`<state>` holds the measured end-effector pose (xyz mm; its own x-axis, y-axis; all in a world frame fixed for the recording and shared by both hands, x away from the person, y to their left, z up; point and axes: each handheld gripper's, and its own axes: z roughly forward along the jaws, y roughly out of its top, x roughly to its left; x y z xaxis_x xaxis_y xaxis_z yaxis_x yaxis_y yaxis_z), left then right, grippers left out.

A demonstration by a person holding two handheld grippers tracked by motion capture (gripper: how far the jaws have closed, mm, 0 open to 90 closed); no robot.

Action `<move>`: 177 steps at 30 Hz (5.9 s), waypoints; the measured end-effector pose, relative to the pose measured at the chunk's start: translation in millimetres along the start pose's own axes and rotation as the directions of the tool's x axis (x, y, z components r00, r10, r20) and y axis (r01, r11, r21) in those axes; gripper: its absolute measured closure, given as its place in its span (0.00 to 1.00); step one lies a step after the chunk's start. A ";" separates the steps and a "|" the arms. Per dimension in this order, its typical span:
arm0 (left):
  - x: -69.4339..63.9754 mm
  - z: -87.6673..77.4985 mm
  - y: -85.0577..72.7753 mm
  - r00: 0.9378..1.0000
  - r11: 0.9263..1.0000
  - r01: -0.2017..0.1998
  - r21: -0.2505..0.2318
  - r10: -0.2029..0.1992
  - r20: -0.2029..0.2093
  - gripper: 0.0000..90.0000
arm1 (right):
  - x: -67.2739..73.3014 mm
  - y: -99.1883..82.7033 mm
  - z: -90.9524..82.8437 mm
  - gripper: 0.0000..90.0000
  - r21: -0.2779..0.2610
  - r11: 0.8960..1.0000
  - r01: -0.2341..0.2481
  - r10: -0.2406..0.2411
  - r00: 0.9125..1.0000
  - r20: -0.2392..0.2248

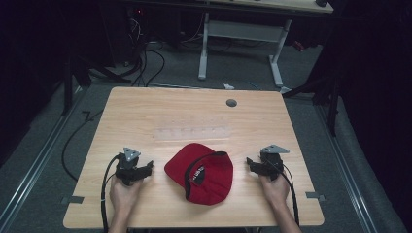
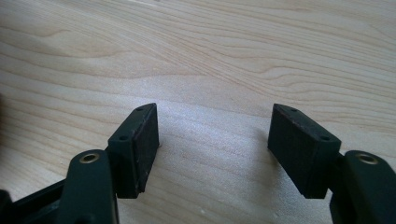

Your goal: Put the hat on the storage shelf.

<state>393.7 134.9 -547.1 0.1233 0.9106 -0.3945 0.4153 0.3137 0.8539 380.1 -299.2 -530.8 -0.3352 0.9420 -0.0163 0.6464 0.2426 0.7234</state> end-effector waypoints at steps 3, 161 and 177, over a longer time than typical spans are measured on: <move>0.0 0.0 -0.1 1.000 1.000 0.000 0.000 0.000 0.001 0.33 | -0.1 0.0 0.0 0.38 0.000 1.000 0.001 -0.001 1.000 0.000; -1.5 -0.8 -1.3 1.000 1.000 -0.006 0.007 0.006 0.007 0.31 | 78.2 51.0 18.1 0.93 0.004 0.990 0.144 -0.120 0.842 -0.527; -0.9 -0.8 -0.4 1.000 1.000 0.006 0.007 -0.006 0.014 0.32 | 63.2 54.7 -5.6 0.93 -0.018 0.997 0.079 -0.077 0.843 -0.532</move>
<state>392.7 134.1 -546.8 0.1330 0.9049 -0.4043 0.4220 0.3174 0.8492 390.5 -227.7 -488.4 -0.6970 0.6521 0.2983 0.6054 0.3121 0.7322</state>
